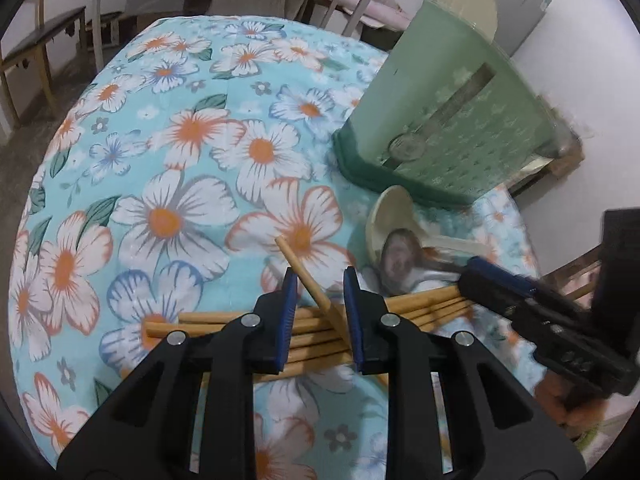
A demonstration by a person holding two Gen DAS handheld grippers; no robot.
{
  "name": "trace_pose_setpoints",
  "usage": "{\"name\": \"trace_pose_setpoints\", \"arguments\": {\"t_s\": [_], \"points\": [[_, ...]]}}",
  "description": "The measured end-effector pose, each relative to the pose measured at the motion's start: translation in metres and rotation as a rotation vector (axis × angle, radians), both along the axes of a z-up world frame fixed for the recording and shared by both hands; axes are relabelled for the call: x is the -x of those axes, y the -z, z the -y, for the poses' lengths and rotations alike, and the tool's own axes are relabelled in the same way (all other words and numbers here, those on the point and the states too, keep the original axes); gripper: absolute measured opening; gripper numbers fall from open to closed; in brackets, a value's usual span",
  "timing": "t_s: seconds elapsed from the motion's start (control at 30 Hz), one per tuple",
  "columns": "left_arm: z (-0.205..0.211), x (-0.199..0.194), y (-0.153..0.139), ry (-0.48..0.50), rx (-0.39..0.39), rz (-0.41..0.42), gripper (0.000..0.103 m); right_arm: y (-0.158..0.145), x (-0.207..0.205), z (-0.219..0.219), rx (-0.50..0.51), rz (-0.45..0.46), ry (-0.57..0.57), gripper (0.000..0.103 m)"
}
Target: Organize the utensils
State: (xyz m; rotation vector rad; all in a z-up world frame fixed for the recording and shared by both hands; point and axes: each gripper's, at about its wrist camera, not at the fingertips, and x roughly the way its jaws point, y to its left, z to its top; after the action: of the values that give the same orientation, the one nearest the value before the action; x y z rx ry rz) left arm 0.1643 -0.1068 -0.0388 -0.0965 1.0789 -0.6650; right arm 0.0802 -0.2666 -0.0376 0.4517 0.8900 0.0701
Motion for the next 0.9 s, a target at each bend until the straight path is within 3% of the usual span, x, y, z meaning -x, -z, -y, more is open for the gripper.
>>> {"name": "trace_pose_setpoints", "arguments": {"t_s": [0.2, 0.4, 0.47, 0.6, 0.9], "points": [[0.011, -0.017, -0.019, 0.025, 0.081, 0.072, 0.033, -0.006, 0.008, 0.004, 0.015, 0.016, 0.002, 0.034], [0.046, -0.037, -0.010, 0.103, 0.010, 0.045, 0.033, -0.010, 0.018, 0.008, 0.022, 0.016, 0.000, 0.035], [0.055, -0.041, -0.003, 0.111, -0.019, 0.031, 0.031, -0.011, 0.019, 0.009, 0.026, 0.015, -0.003, 0.035], [0.058, -0.043, 0.005, 0.110, -0.010, 0.001, 0.005, -0.013, 0.020, 0.004, 0.059, 0.023, -0.021, 0.035], [0.025, -0.044, -0.011, -0.005, 0.048, -0.017, 0.004, -0.016, 0.011, -0.028, 0.227, 0.046, -0.087, 0.035]]}}
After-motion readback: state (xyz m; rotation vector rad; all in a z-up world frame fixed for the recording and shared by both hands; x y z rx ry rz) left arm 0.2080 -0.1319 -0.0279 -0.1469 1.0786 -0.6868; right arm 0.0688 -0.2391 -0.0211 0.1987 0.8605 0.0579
